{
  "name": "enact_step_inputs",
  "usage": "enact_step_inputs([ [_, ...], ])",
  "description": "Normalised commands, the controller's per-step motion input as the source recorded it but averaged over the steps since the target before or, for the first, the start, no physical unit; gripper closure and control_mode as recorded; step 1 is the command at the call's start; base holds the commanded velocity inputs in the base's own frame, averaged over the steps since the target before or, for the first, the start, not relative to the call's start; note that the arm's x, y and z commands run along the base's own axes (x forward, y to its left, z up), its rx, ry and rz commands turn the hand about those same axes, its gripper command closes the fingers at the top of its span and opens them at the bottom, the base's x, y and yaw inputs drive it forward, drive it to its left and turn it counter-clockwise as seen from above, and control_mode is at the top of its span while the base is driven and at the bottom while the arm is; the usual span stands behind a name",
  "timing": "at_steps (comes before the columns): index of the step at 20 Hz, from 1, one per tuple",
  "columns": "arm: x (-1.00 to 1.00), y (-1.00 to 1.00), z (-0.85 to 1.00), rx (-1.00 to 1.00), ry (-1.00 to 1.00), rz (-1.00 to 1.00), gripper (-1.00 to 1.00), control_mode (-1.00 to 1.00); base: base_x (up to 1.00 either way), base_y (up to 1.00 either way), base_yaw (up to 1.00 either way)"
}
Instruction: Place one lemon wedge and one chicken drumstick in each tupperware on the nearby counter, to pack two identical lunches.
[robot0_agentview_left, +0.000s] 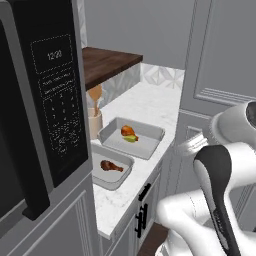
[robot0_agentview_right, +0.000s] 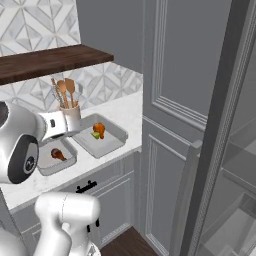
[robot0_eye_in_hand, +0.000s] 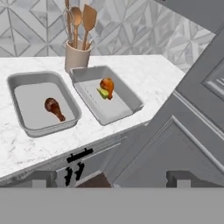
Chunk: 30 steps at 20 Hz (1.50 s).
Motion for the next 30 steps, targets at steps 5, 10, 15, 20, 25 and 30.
enact_step_inputs([
  [5, -0.12, -0.03, -0.04, 0.02, 0.00, 0.02, -1.00, 1.00, -0.74, 0.02, 0.03],
  [10, 0.00, 0.00, 0.00, 0.00, 0.00, 0.00, -1.00, 1.00, -1.00, 0.14, -0.03],
  [15, 0.00, 0.00, 0.00, 0.00, 0.00, 0.00, -1.00, 1.00, -1.00, -0.19, -0.32],
  [20, 0.00, 0.00, 0.00, 0.00, 0.00, 0.00, -1.00, 1.00, -0.70, -0.61, -0.48],
  [25, 0.00, 0.00, 0.00, 0.00, 0.00, 0.00, -1.00, 1.00, -0.17, -0.56, -0.58],
  [30, 0.00, 0.00, 0.00, 0.00, 0.00, 0.00, -1.00, 1.00, -0.01, -0.52, -0.59],
])
